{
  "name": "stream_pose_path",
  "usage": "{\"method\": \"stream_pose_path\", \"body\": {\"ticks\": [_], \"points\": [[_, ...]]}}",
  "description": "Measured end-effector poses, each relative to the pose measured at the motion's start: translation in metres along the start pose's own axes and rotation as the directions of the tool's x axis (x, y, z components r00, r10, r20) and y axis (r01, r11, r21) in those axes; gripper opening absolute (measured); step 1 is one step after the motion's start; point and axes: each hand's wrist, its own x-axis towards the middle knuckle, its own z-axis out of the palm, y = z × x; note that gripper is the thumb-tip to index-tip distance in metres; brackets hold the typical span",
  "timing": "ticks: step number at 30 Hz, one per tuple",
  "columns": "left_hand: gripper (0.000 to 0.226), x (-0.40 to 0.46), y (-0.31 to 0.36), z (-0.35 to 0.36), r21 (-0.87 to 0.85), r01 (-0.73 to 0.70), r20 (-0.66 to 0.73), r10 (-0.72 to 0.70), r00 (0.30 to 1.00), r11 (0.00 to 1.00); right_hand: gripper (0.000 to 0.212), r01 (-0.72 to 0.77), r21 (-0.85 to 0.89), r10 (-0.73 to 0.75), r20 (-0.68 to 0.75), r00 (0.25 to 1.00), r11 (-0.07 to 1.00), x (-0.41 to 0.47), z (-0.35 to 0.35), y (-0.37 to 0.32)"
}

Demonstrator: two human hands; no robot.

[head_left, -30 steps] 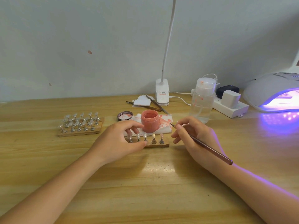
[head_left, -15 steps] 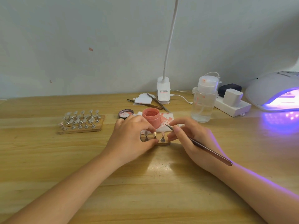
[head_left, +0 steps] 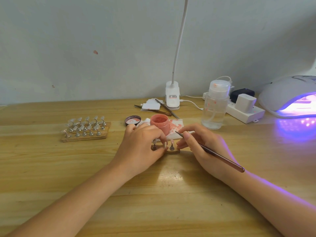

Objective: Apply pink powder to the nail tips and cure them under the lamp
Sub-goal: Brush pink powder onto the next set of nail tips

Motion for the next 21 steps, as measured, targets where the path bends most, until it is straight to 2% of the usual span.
{"method": "stream_pose_path", "body": {"ticks": [4,5,8,11,13,16,21], "points": [[0.002,-0.009,0.002,-0.006,-0.116,-0.178,-0.092,0.168,0.981,0.977,0.006,-0.031,0.033,0.03,0.016,0.999,0.999,0.0,-0.001,0.002],[0.004,-0.013,0.002,-0.007,-0.175,-0.189,-0.096,0.174,0.98,0.966,0.003,-0.046,0.053,0.045,0.02,0.999,0.998,0.0,-0.001,0.003],[0.012,-0.022,0.0,-0.009,-0.343,-0.145,-0.114,0.113,0.987,0.928,0.01,-0.084,0.143,0.084,0.002,0.996,0.986,0.0,-0.001,0.001],[0.027,-0.02,-0.007,-0.011,-0.406,-0.052,-0.167,-0.019,0.986,0.912,0.031,-0.112,0.226,0.13,-0.068,0.989,0.968,0.001,-0.001,-0.004],[0.024,-0.018,-0.012,-0.013,-0.451,-0.008,-0.205,-0.095,0.974,0.892,0.04,-0.117,0.239,0.149,-0.121,0.981,0.964,0.002,-0.002,-0.006],[0.014,-0.018,-0.016,-0.014,-0.469,-0.023,-0.255,-0.111,0.96,0.883,0.036,-0.089,0.282,0.151,-0.207,0.967,0.955,0.003,-0.005,-0.007],[0.03,-0.018,-0.021,-0.009,-0.459,0.004,-0.266,-0.142,0.953,0.888,0.041,-0.044,0.293,0.133,-0.292,0.947,0.955,0.019,-0.011,-0.009]]}}
